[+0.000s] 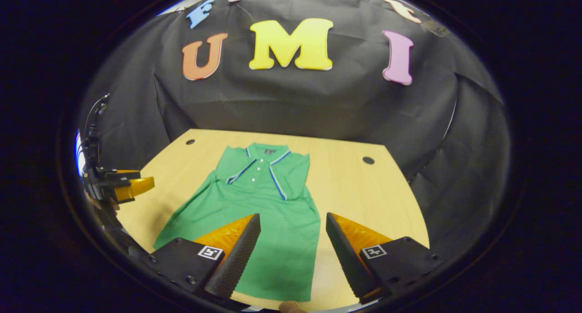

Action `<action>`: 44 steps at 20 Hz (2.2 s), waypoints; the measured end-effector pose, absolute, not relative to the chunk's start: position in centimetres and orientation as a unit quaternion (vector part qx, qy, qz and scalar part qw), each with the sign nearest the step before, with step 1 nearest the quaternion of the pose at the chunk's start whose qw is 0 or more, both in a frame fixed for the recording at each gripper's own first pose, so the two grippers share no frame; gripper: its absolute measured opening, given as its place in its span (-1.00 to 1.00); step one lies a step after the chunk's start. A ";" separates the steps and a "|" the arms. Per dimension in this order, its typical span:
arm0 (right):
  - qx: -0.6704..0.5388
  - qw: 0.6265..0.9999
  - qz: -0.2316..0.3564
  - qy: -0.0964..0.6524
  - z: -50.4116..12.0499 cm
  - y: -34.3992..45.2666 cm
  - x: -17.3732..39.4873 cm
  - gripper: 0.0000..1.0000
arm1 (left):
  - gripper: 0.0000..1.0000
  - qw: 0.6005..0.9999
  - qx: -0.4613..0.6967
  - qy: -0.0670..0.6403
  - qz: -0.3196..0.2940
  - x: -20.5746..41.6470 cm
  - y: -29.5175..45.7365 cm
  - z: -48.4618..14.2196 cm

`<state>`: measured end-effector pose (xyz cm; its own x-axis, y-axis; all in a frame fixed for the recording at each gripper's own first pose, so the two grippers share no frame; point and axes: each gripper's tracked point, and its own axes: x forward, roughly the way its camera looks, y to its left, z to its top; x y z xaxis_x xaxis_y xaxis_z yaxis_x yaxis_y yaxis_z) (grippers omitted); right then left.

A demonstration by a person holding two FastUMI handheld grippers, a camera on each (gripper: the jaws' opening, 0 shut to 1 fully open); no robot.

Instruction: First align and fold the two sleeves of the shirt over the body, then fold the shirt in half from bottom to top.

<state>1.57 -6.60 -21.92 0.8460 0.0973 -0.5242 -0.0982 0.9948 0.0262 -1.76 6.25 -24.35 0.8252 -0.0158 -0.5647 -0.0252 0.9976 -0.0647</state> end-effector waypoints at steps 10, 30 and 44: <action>0.005 0.886 0.042 0.462 -35.1 -9.1 -4.9 0.89 | 0.99 0.885 -0.063 0.461 0.010 -10.4 5.9 -34.7; 0.028 0.777 -0.003 0.628 -40.8 -9.0 -10.2 0.25 | 0.88 0.757 -0.057 0.650 0.001 -16.1 6.7 -37.7; 0.043 0.769 0.009 0.638 -40.6 -8.3 -9.6 -0.92 | -0.16 0.744 -0.061 0.665 -0.018 -15.4 5.7 -36.8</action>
<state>-9.61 -8.31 -40.56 0.1856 0.0699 -0.9801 0.0410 0.9960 0.0788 -15.44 5.73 -36.77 0.1150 -0.1086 -0.9874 -0.0549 0.9918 -0.1155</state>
